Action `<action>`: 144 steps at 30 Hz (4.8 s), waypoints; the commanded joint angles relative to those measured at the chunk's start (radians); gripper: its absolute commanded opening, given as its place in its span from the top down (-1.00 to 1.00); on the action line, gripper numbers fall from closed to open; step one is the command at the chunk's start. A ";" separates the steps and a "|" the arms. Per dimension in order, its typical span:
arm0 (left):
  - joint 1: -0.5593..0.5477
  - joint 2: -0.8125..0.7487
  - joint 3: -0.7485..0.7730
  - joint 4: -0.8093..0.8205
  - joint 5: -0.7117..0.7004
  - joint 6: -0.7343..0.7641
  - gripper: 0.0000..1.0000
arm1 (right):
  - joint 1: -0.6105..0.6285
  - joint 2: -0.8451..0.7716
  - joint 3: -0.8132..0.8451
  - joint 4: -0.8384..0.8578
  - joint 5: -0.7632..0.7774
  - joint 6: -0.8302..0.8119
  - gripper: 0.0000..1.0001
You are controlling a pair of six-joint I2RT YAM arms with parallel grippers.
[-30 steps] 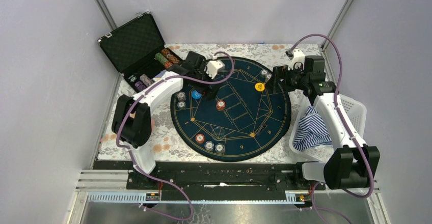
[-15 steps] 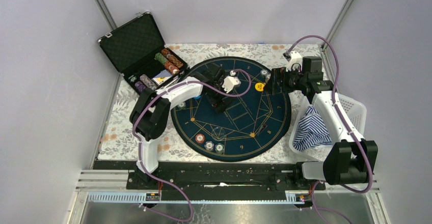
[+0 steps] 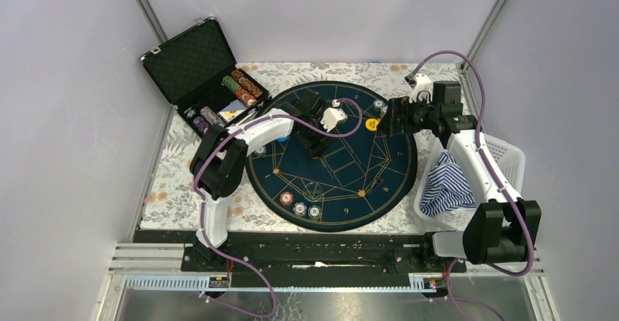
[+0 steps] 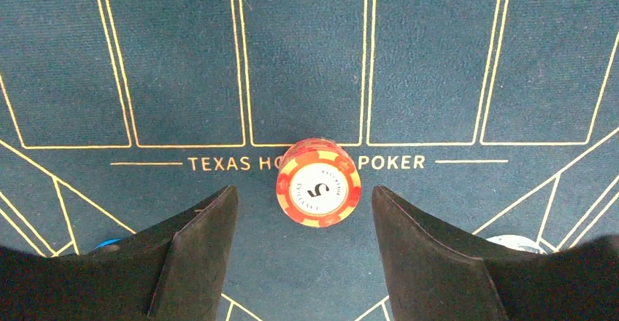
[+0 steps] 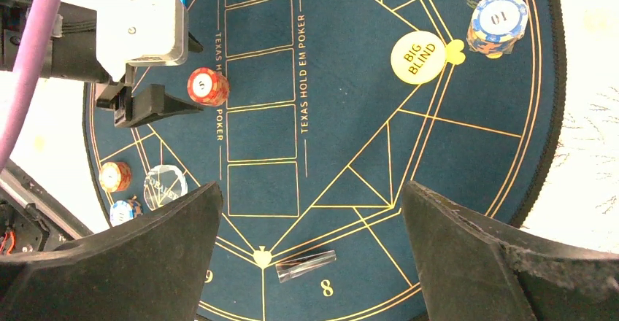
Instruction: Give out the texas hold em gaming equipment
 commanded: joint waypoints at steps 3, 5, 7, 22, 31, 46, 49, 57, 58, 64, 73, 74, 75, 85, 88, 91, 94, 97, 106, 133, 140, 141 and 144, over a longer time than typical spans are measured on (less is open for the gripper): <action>-0.010 0.026 0.058 0.002 0.005 0.001 -0.41 | -0.002 0.005 0.015 -0.006 -0.009 -0.016 -0.99; -0.011 0.038 0.068 -0.012 0.010 0.003 -0.37 | -0.004 0.006 0.015 -0.006 -0.008 -0.017 -0.99; -0.011 0.043 0.068 -0.015 0.013 0.003 -0.28 | -0.002 0.008 0.015 -0.006 -0.008 -0.017 -0.99; 0.017 -0.049 0.109 -0.095 0.074 -0.002 0.33 | -0.003 0.016 0.016 -0.007 -0.006 -0.020 -0.99; 0.208 -0.255 -0.052 -0.140 0.086 0.071 0.34 | -0.003 0.026 0.016 -0.007 -0.012 -0.018 -0.99; 0.381 -0.118 0.018 -0.039 0.000 -0.049 0.28 | -0.003 0.039 0.013 -0.007 -0.006 -0.023 -0.99; 0.380 -0.072 0.048 -0.026 -0.018 -0.058 0.28 | -0.003 0.046 0.016 -0.011 -0.012 -0.024 -0.99; 0.383 0.001 0.064 0.016 -0.076 -0.055 0.26 | -0.003 0.051 0.017 -0.014 -0.016 -0.027 -0.99; 0.383 0.006 0.065 0.022 -0.082 -0.055 0.26 | -0.002 0.052 0.018 -0.014 -0.016 -0.027 -0.99; 0.382 0.044 0.080 0.032 -0.111 -0.052 0.22 | -0.003 0.056 0.019 -0.018 -0.019 -0.027 -0.99; 0.385 0.069 0.084 0.030 -0.146 -0.050 0.06 | -0.003 0.060 0.019 -0.015 -0.020 -0.027 -0.99; 0.385 0.067 0.083 0.031 -0.147 -0.049 0.05 | -0.003 0.061 0.019 -0.016 -0.019 -0.026 -0.99; 0.385 0.066 0.081 0.031 -0.148 -0.048 0.03 | -0.002 0.062 0.019 -0.016 -0.019 -0.026 -0.99; 0.385 0.034 0.099 -0.001 -0.137 -0.056 -0.47 | -0.002 0.043 0.011 0.016 0.003 0.012 -0.99; 0.385 -0.019 0.118 -0.025 -0.113 -0.073 -0.50 | -0.002 0.043 0.009 0.006 -0.024 -0.009 -0.99; 0.385 -0.091 0.136 -0.067 -0.069 -0.098 -0.60 | -0.001 0.045 0.015 -0.012 -0.048 -0.035 -0.99; 0.391 -0.171 0.122 -0.096 -0.016 -0.122 -0.90 | 0.008 0.046 0.022 -0.017 -0.074 -0.035 -0.99; 0.407 -0.248 0.072 -0.109 0.029 -0.149 -0.97 | 0.060 0.054 0.047 -0.020 -0.039 -0.046 -0.99; 0.509 -0.458 -0.087 -0.116 0.150 -0.218 -0.97 | 0.303 0.214 0.219 -0.078 0.127 -0.107 -0.99; 0.607 -0.547 -0.198 -0.072 0.237 -0.281 -0.97 | 0.655 0.757 0.517 -0.053 0.412 -0.078 -0.70; 0.608 -0.552 -0.197 -0.071 0.246 -0.282 -0.97 | 0.663 0.815 0.568 -0.070 0.424 -0.075 -0.52; 0.608 -0.553 -0.196 -0.072 0.247 -0.283 -0.97 | 0.664 0.822 0.572 -0.073 0.424 -0.074 -0.48; 0.609 -0.554 -0.196 -0.072 0.248 -0.282 -0.97 | 0.673 0.837 0.576 -0.080 0.427 -0.075 -0.40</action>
